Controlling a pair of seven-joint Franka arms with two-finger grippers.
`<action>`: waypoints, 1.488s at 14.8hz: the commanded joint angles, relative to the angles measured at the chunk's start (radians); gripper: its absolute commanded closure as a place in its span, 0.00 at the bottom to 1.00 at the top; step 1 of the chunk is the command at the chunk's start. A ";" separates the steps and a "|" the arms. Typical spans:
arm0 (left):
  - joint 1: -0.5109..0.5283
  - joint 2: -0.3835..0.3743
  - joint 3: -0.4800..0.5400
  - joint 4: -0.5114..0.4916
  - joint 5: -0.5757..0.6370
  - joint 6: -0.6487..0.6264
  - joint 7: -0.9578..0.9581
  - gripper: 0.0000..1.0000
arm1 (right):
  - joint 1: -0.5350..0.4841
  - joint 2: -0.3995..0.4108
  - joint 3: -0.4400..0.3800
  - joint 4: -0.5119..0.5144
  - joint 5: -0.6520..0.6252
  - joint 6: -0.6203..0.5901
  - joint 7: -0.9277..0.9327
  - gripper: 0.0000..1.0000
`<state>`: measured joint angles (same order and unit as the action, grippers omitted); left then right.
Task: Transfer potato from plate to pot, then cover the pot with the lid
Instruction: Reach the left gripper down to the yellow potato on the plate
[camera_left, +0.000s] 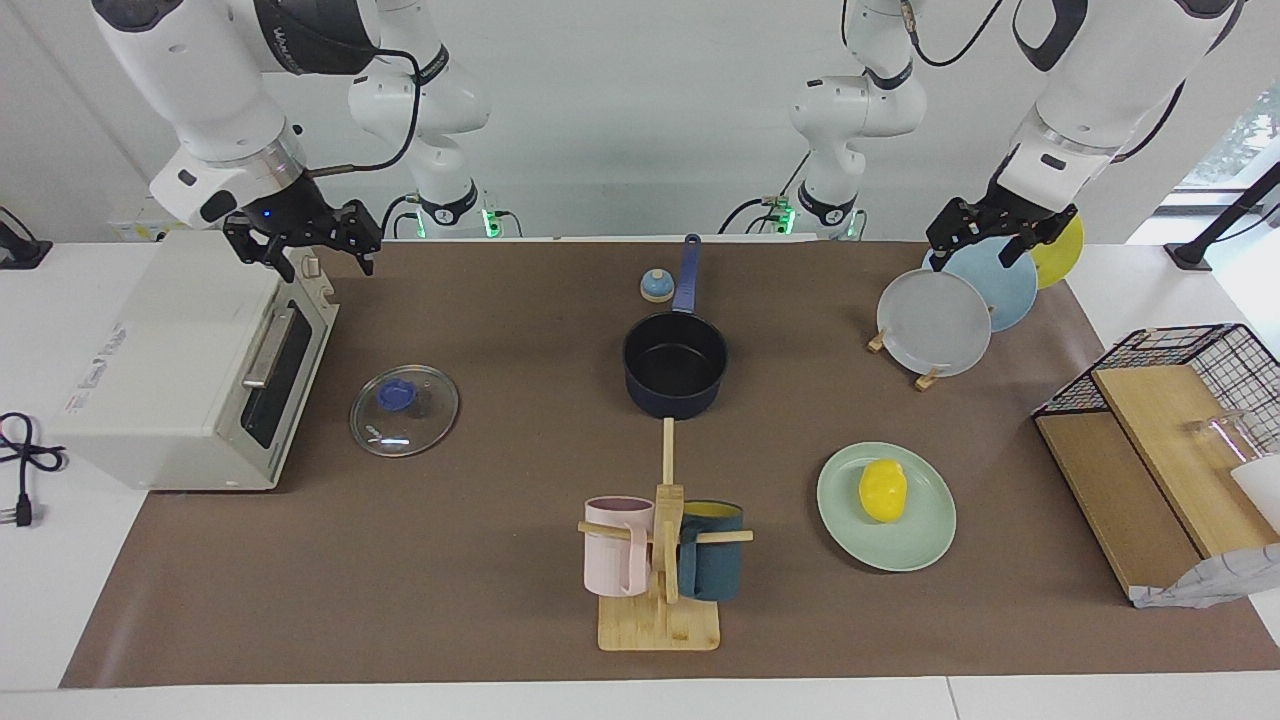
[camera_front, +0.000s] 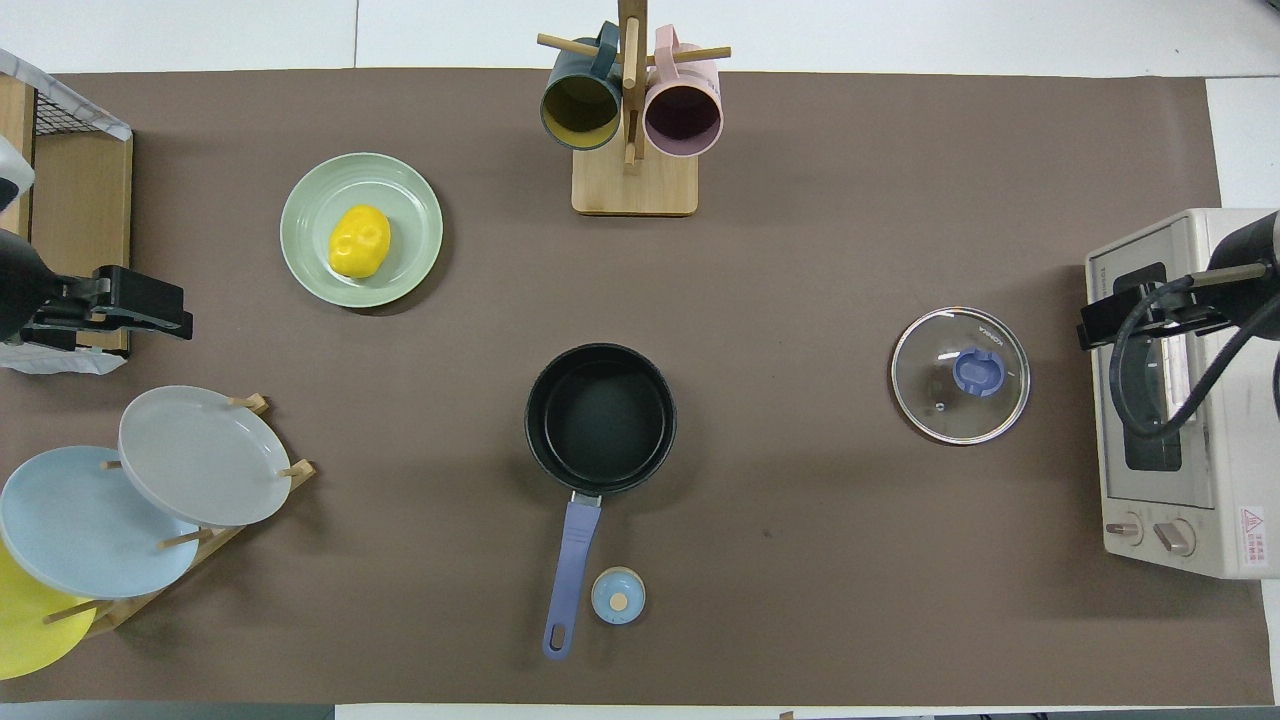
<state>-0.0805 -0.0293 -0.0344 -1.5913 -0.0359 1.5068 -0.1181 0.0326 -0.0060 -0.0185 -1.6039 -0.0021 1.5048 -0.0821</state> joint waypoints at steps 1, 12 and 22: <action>0.002 -0.003 -0.002 -0.004 0.014 0.006 0.006 0.00 | -0.011 -0.009 0.008 -0.001 0.007 -0.005 0.019 0.00; -0.012 0.145 -0.002 0.054 -0.012 0.122 -0.015 0.00 | -0.010 -0.011 0.008 -0.005 0.007 -0.005 0.019 0.00; -0.048 0.652 -0.015 0.288 0.023 0.374 0.153 0.00 | 0.004 -0.117 0.012 -0.315 0.022 0.298 -0.022 0.00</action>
<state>-0.1215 0.6104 -0.0553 -1.3269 -0.0373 1.8789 -0.0169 0.0353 -0.0641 -0.0103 -1.7735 0.0007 1.6523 -0.0832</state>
